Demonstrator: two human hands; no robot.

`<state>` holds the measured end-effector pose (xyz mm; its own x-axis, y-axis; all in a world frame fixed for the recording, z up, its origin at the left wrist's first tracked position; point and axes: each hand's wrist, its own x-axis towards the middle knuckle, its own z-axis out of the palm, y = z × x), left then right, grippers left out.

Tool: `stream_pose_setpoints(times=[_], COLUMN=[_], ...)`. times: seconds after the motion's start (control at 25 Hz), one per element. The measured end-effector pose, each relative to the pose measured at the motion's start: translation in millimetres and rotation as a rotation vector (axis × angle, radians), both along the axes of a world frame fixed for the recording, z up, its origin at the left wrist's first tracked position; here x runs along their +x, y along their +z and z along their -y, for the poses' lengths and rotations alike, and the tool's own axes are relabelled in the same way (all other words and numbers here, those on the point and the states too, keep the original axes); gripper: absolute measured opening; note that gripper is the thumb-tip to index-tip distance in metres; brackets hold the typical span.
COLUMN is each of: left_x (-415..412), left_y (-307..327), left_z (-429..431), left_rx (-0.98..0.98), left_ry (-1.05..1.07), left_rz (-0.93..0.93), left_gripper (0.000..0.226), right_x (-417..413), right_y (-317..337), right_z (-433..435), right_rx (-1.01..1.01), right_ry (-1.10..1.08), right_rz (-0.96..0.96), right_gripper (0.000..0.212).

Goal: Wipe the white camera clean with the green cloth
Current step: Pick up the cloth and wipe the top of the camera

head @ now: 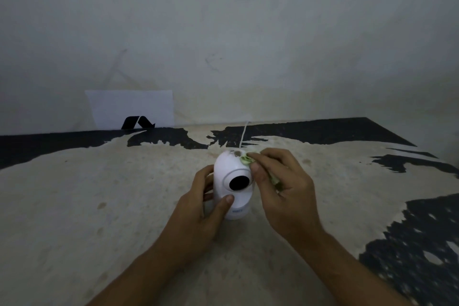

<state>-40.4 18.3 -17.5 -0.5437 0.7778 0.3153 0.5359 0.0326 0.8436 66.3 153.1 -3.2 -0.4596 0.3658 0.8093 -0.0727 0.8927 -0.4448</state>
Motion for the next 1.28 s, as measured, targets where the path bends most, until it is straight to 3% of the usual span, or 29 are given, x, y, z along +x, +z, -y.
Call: stream_pose_setpoints(times=[0.16,0.36,0.56,0.76,0.92,1.0,1.16,1.28], left_x=[1.1,1.3,1.7,2.5,3.2,3.4,4.0,2.8], left_y=[0.0,-0.9,0.1,1.8,2.6,3.3,3.1,2.1], left_z=[0.0,-0.2,0.4,0.4,0.2,0.8,1.4,0.8], left_rx=[0.01,0.017,0.004,-0.016,-0.019,-0.021,-0.018,-0.013], left_ry=[-0.012,0.006,-0.005,0.007,0.003,0.005,0.018,0.004], left_rz=[0.009,-0.005,0.009,-0.008,0.019,0.023,0.018,0.023], left_gripper=[0.057,0.063,0.06,0.065,0.059,0.058,0.066,0.061], right_x=[8.6,7.9,10.9,9.4,9.9,8.5,10.0,9.3], right_y=[-2.5,-1.5,2.6,-0.7,2.4,0.6,-3.0,0.3], right_z=[1.6,-8.0,3.3,-6.5,9.3,6.1,-7.2,5.6], right_rx=[0.283,0.186,0.415,0.264,0.446,0.422,0.274,0.394], right_ry=[-0.013,-0.078,-0.041,-0.112,-0.056,-0.071,-0.126,-0.087], right_rz=[0.085,0.082,0.1,0.093,0.087,0.089,0.077,0.083], right_gripper=[0.04,0.039,0.054,0.038,0.053,0.053,0.035,0.042])
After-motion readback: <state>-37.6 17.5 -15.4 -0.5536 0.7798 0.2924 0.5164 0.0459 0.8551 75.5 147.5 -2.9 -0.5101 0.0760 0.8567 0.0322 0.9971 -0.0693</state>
